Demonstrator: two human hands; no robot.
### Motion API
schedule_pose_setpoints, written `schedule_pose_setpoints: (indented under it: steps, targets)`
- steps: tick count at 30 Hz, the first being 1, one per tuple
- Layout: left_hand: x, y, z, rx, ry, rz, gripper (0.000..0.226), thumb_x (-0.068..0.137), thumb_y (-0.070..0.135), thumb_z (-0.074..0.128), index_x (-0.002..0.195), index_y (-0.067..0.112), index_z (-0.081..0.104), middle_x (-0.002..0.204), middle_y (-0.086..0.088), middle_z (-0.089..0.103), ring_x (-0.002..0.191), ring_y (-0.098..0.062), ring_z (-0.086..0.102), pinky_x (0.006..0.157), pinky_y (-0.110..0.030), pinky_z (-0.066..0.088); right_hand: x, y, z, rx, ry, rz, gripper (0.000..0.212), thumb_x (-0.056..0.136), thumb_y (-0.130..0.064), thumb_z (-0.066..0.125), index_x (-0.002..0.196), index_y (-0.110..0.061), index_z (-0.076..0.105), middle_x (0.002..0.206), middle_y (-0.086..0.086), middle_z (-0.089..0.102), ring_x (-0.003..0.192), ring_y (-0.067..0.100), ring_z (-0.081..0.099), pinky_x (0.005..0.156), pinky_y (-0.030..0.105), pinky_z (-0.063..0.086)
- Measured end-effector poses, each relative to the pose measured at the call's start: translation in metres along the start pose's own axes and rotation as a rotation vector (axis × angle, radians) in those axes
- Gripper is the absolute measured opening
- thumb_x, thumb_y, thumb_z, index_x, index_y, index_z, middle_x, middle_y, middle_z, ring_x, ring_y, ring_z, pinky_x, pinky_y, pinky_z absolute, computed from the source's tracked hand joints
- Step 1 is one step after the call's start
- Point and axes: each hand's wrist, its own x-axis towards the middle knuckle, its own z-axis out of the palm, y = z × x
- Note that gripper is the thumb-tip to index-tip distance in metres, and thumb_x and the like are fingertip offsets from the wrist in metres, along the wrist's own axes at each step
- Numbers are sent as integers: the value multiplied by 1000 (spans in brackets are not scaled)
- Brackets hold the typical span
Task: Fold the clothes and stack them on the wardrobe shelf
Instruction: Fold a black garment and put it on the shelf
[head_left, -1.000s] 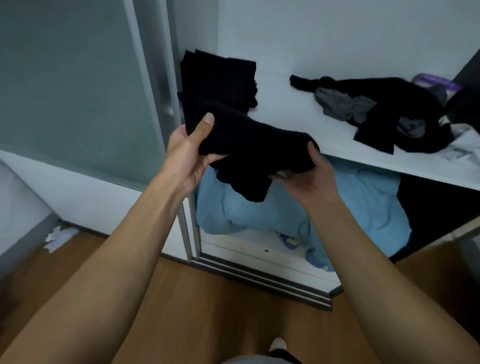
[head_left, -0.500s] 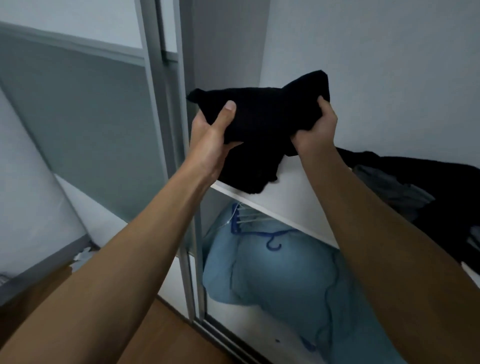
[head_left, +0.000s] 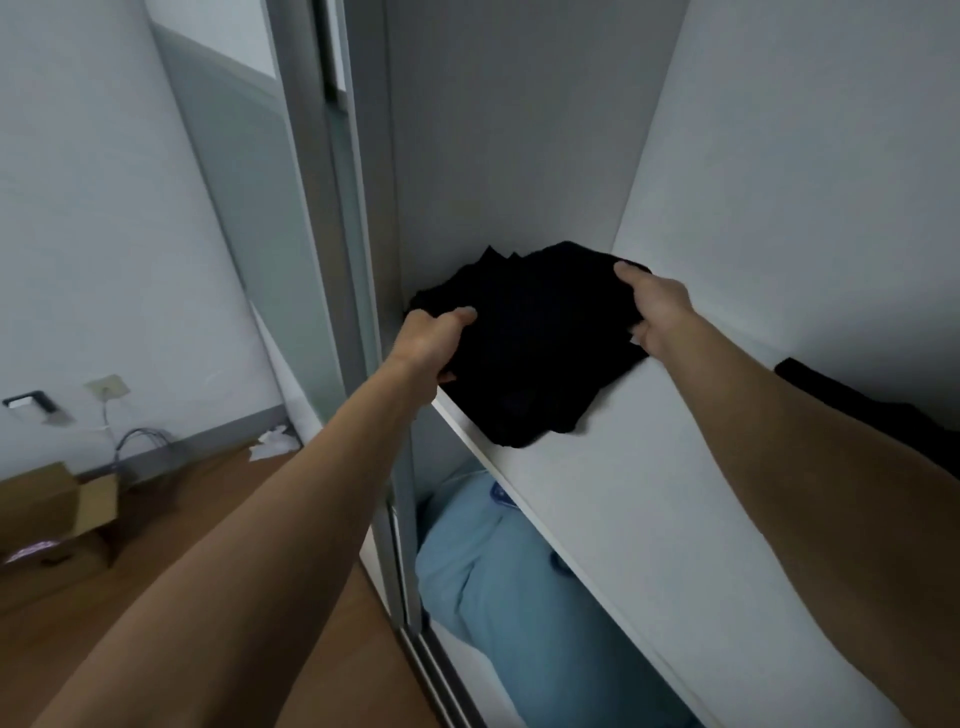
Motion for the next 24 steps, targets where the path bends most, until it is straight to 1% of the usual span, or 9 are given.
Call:
schedule_pose_setpoints:
  steps: [2, 5, 9, 11, 13, 15, 17, 20, 24]
  targets:
    - [3, 0, 5, 30, 78, 233, 42, 94, 34, 64, 90, -7, 62, 86, -11, 71, 77, -23, 70, 68, -35, 58, 11, -4, 3, 171, -12, -49, 20, 87, -25, 75, 97, -8, 71, 98, 11, 76, 77, 21, 75, 63, 32, 61]
    - [-1, 6, 14, 165, 225, 383, 48, 94, 46, 61, 75, 4, 46, 70, -4, 51, 63, -16, 52, 55, -26, 48, 26, -7, 10, 284, -28, -128, 25, 93, -28, 69, 106, -6, 70, 101, 11, 75, 89, 26, 74, 77, 38, 62]
    - [7, 11, 15, 392, 224, 176, 32, 95, 37, 64, 91, 8, 51, 91, -9, 63, 77, -25, 64, 53, -30, 52, 36, 6, 14, -476, 62, -170, 33, 99, -30, 57, 115, -3, 65, 116, 16, 67, 109, 33, 65, 98, 40, 53]
    - [1, 9, 10, 484, 210, 77, 43, 91, 36, 71, 108, 4, 48, 103, -12, 61, 84, -30, 66, 54, -34, 55, 32, 8, 17, -677, 79, -242, 30, 97, -30, 56, 116, -8, 62, 121, 14, 63, 118, 34, 60, 101, 40, 47]
    - [-7, 5, 8, 667, 368, 239, 50, 86, 38, 74, 107, 12, 38, 100, -4, 54, 83, -26, 58, 63, -37, 48, 27, 11, 23, -749, 87, -382, 42, 94, -38, 56, 129, -16, 56, 135, 10, 55, 126, 32, 52, 105, 42, 44]
    - [-10, 11, 18, 810, 503, 577, 45, 83, 38, 71, 106, 17, 39, 103, -2, 52, 90, -27, 54, 71, -39, 43, 27, 15, 32, -843, -9, -501, 50, 92, -49, 52, 135, -25, 53, 142, 6, 52, 130, 30, 49, 107, 46, 41]
    - [-1, 22, 37, 962, 364, 715, 42, 87, 41, 62, 120, 18, 49, 124, -7, 51, 113, -31, 51, 89, -44, 43, 34, 21, 38, -944, -167, -463, 58, 93, -57, 45, 144, -29, 47, 149, 4, 48, 136, 29, 45, 111, 45, 37]
    - [22, 12, 58, 1195, 2, 460, 50, 98, 46, 41, 144, 26, 43, 156, -4, 36, 143, -28, 31, 112, -49, 24, 51, 34, 40, -1067, -288, -333, 65, 98, -61, 35, 155, -29, 31, 160, 5, 35, 145, 32, 34, 118, 44, 28]
    - [38, -21, 62, 1202, -30, 361, 54, 100, 49, 32, 151, 33, 31, 164, -2, 20, 151, -23, 13, 119, -49, 10, 58, 47, 37, -1136, -271, -330, 65, 100, -60, 28, 157, -31, 24, 163, 6, 28, 148, 36, 27, 120, 49, 24]
